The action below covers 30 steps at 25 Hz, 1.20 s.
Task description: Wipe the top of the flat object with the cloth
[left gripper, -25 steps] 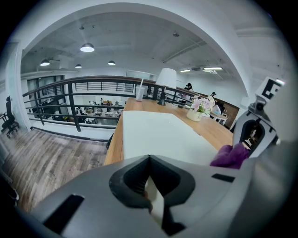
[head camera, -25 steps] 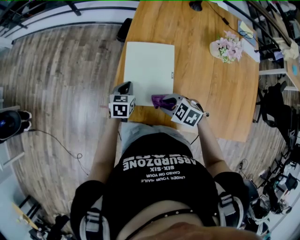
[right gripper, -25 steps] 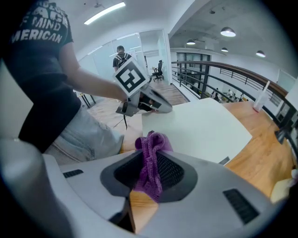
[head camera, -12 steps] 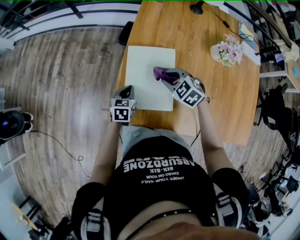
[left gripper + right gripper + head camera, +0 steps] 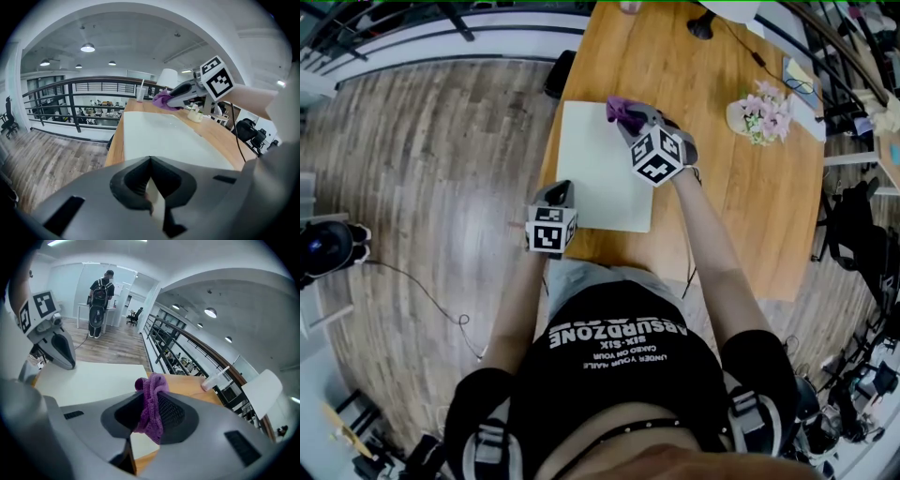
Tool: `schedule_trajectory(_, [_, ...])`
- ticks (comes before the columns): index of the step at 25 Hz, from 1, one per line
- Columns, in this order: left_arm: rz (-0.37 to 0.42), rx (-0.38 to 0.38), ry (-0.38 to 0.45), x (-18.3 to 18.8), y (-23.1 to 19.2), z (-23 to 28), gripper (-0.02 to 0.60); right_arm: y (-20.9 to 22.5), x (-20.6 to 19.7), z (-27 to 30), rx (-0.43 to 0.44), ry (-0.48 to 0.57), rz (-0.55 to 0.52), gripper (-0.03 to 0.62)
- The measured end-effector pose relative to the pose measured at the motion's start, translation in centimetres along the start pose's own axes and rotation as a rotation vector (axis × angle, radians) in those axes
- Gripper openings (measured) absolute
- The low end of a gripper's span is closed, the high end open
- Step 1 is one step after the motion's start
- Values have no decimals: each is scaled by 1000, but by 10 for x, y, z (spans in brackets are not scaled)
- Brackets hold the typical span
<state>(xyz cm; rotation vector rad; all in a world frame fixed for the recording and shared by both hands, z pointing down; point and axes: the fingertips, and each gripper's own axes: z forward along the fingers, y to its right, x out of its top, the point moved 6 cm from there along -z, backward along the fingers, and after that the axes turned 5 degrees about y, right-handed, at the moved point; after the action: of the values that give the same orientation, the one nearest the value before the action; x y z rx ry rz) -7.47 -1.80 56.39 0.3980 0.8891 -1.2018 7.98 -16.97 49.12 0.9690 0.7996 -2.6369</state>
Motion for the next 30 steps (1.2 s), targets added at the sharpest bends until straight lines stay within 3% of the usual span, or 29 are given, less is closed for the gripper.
schedule_trajectory(5, [6, 3, 1, -1, -2, 0, 15, 1, -8, 31, -46, -54, -51, 103])
schedule_trajectory(10, [4, -1, -4, -1, -3, -1, 15, -11, -20, 52, -22, -98, -52, 103])
schedule_trajectory(30, [25, 7, 8, 0, -3, 1, 15, -24, -28, 47, -33, -41, 13, 101])
